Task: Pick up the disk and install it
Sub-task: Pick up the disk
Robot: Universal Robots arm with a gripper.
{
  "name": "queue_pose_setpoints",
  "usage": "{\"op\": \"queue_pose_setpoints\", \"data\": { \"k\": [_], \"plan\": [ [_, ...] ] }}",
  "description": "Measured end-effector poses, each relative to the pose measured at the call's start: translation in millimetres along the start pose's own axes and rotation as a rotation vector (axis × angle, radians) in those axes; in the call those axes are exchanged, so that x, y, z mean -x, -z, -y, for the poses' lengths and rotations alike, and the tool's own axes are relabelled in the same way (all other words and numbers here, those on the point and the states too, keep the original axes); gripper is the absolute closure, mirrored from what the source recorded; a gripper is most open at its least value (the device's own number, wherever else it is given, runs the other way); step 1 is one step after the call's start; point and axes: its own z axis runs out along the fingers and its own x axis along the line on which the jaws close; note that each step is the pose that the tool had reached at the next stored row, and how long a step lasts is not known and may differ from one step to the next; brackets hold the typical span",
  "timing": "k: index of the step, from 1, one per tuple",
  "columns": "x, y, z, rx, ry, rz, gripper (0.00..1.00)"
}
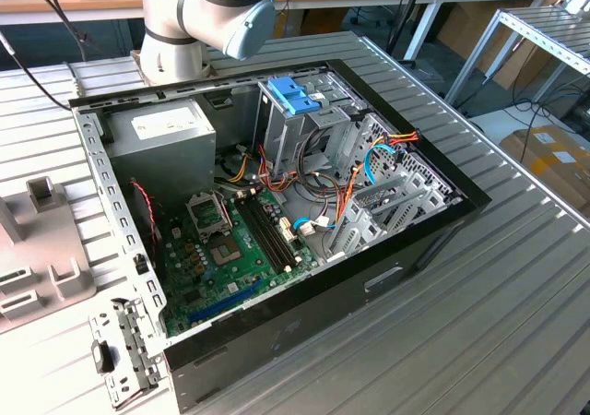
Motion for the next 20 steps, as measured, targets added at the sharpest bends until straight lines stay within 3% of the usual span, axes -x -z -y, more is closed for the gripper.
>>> {"op": "queue_pose_setpoints", "data": {
  "k": [20],
  "plan": [
    [0.0, 0.0, 0.0, 0.0028, 0.115, -0.0050, 0.89]
  ]
}}
